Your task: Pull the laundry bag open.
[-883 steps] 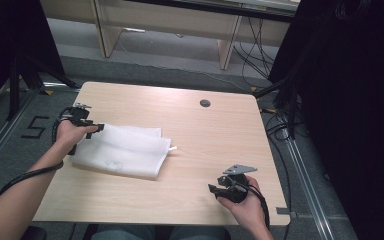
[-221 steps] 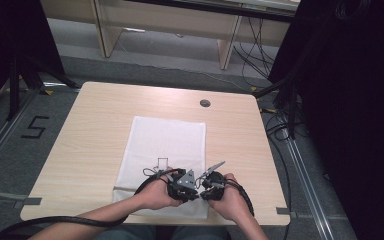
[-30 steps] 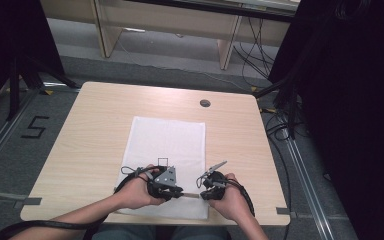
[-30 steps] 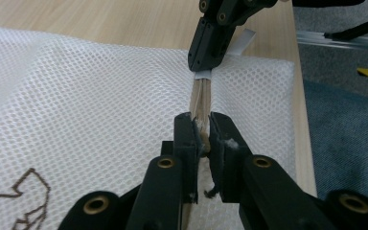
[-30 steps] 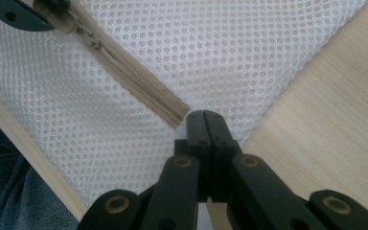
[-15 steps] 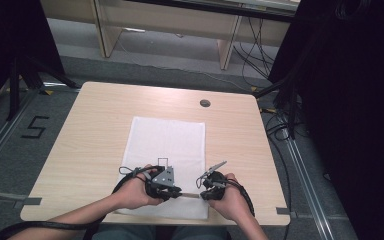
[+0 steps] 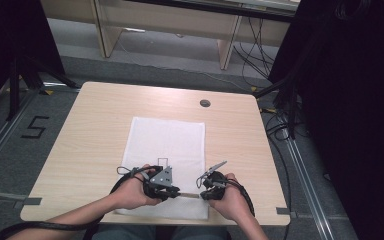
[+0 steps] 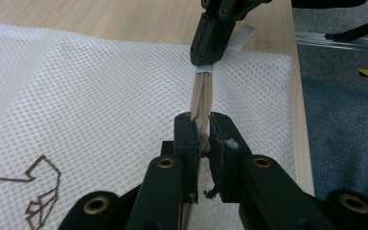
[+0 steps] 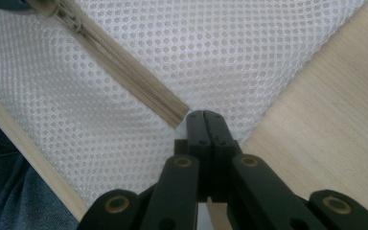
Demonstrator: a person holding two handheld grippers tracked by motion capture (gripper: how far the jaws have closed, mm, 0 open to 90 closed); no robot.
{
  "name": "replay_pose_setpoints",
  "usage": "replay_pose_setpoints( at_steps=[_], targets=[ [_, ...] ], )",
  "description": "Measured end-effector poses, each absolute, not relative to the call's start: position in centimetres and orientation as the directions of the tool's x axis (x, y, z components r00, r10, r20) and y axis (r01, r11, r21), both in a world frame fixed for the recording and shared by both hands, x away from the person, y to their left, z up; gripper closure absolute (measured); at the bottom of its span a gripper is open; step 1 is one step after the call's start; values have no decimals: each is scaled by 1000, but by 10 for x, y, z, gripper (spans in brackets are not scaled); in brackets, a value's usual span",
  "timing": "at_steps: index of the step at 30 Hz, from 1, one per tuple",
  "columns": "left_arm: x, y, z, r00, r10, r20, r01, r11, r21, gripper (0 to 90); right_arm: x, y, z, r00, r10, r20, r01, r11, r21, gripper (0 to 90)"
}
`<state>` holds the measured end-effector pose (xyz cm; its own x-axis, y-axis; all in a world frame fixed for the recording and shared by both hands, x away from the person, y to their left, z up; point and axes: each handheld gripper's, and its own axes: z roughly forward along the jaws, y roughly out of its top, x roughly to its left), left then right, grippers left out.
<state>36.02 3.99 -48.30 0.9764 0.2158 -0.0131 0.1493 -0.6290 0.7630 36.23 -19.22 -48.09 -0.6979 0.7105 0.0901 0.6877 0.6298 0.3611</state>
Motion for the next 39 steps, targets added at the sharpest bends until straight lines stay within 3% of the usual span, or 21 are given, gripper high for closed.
replay_pose_setpoints(
  at_steps=[39],
  targets=[
    [358,51,-482,975,222,-13,151,-617,772,820,363,-192,-481,-699,709,94,688,632,356,900]
  ],
)
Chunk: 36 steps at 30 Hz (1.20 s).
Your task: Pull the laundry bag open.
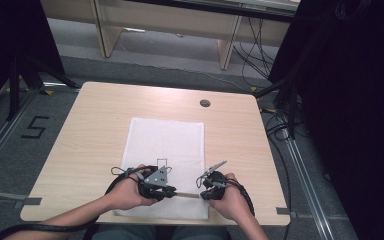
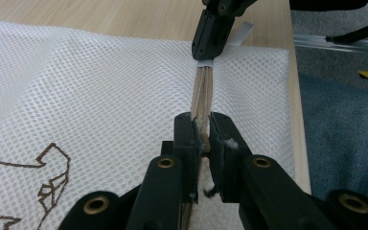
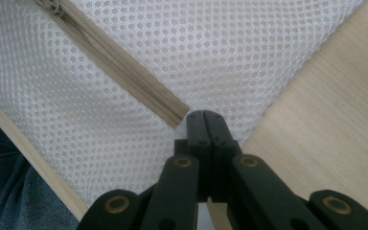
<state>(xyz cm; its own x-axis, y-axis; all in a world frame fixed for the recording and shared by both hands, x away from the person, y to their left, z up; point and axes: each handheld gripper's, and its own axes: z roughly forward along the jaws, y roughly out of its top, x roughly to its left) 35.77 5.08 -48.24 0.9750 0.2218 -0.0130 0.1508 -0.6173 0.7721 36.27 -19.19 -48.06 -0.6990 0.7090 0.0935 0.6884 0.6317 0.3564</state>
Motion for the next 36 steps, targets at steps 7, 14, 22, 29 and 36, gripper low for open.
replay_pose_setpoints(
  at_steps=[7,14,22,29,36],
  targets=[
    [357,55,-484,973,230,-16,156,-608,778,820,363,-192,-481,-696,712,94,691,628,357,900],
    [358,56,-483,975,221,-23,155,-604,781,820,364,-192,-481,-704,704,93,683,636,360,900],
    [357,57,-485,975,221,-33,162,-595,787,820,363,-193,-481,-696,711,100,693,627,355,900],
    [357,62,-484,975,220,-35,162,-594,788,820,364,-194,-481,-701,706,102,687,629,363,900],
    [356,65,-486,974,225,-40,170,-594,786,820,364,-193,-481,-701,706,100,687,630,362,900]
  ],
)
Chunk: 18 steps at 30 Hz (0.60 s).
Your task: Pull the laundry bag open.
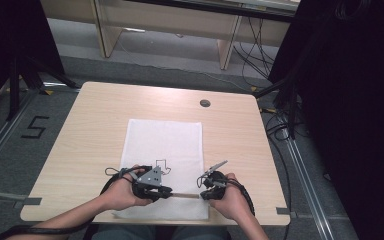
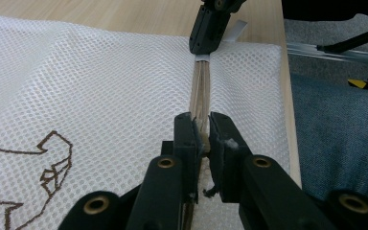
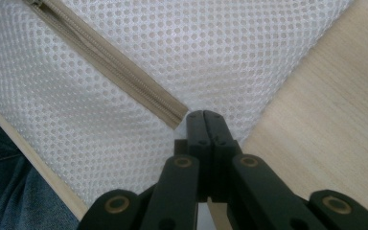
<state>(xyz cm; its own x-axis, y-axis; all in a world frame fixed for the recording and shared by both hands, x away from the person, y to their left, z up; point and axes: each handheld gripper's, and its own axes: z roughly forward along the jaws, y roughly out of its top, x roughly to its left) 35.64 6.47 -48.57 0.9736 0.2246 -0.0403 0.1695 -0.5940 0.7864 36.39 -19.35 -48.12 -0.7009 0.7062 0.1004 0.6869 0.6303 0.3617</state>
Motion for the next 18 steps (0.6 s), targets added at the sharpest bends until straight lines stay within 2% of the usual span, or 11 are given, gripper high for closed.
replay_pose_setpoints(
  at_steps=[18],
  targets=[
    [354,69,-485,974,218,-58,179,-592,786,820,363,-192,-480,-682,724,105,708,617,344,900]
  ],
)
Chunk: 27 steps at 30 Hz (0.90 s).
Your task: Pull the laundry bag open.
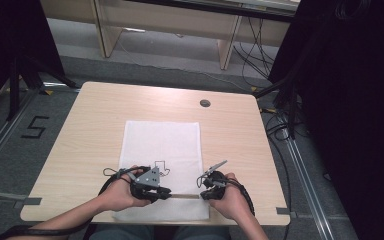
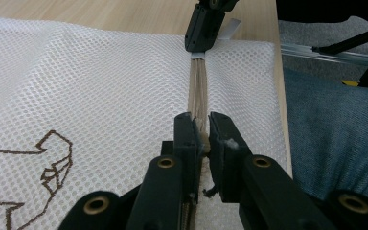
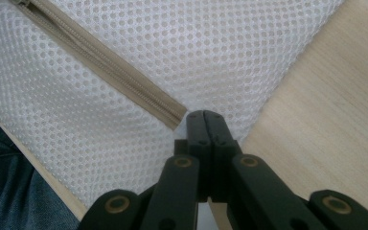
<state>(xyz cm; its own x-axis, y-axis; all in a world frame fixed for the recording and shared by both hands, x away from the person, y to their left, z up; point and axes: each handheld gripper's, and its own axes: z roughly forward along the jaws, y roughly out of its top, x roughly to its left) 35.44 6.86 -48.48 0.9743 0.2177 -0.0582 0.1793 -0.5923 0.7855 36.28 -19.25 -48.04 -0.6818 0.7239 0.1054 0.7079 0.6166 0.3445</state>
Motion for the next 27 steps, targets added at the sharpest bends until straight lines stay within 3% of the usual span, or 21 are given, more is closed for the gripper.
replay_pose_setpoints(
  at_steps=[27],
  targets=[
    [357,87,-482,972,224,-75,199,-603,772,820,363,-191,-481,-696,713,85,690,632,354,900]
  ],
)
